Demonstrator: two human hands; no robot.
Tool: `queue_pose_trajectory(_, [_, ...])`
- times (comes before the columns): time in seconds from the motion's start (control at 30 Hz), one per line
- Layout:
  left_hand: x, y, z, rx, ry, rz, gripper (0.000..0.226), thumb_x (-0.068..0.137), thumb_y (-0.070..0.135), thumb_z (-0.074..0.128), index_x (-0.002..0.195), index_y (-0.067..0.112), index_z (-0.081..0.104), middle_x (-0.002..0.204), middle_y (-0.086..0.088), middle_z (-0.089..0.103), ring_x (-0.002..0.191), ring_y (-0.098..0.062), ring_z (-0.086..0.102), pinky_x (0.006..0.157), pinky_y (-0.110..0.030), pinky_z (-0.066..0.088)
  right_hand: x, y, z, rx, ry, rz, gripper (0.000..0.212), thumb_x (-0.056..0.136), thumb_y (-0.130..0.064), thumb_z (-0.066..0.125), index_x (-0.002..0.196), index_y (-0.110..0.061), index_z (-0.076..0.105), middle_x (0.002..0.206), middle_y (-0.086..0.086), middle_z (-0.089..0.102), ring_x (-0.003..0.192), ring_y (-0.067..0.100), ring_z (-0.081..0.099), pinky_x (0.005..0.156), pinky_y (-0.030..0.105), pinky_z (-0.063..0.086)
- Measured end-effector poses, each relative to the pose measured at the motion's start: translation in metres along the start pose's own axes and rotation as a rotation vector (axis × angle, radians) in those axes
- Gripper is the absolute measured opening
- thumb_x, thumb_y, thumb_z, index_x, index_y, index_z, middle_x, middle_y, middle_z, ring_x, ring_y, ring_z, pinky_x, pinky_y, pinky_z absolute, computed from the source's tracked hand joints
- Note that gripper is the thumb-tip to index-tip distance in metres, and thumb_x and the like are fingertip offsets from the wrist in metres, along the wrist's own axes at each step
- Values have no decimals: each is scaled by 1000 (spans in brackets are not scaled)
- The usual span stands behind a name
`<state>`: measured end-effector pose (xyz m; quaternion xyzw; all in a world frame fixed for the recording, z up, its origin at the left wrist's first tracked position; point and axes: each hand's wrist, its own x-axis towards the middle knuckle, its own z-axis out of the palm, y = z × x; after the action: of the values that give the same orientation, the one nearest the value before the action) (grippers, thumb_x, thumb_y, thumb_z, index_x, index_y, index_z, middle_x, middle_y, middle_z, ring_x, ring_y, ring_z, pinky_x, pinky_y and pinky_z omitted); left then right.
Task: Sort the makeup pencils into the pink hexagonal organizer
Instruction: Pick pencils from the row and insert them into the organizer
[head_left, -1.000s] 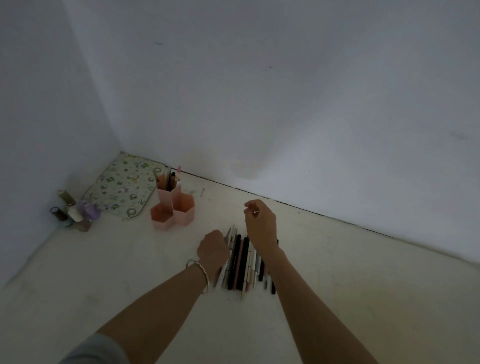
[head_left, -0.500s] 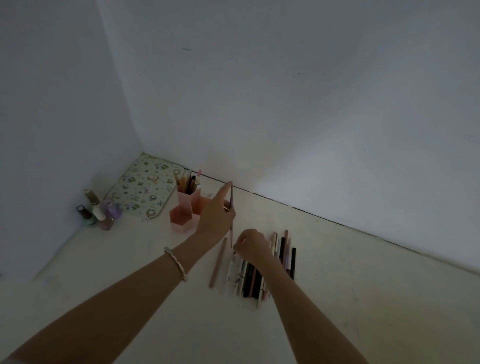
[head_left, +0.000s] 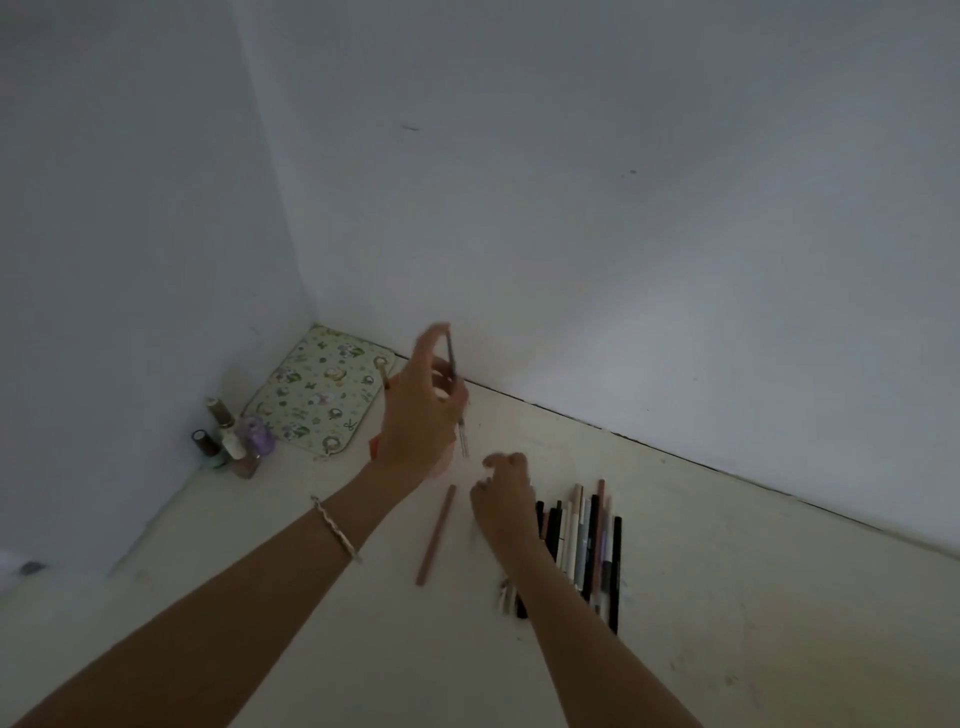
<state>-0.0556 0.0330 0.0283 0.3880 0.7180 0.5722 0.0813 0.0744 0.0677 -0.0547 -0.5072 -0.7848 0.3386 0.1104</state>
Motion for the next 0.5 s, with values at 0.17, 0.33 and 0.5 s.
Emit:
queue_pose_trajectory(0.17, [38,-17,-41,-13,296,-58,55,91,9,60,133,36,37,87,8,60,70,-5,67,59,-16,55,25,-49,-45,451,459,-134,34,94,-8,57,127,-14,54,112,-3,57,85,5,61,79,18,53])
queue_pose_trajectory(0.33, [24,-49,-43,308,125,53,23,88,8,60,111,13,62,100,-4,63,90,-12,55,87,-33,51,31,-92,-60,713,579,-280,31,91,-10,61,116,-26,52,94,-7,63,86,7,64,81,17,53])
queue_pose_trajectory(0.5, [16,-57,-59,315,269,-27,31,81,-5,52,107,4,66,109,-12,63,105,-28,56,96,-32,43,33,-107,-42,633,506,-423,25,91,-11,61,105,-28,50,89,-13,60,83,6,64,78,16,53])
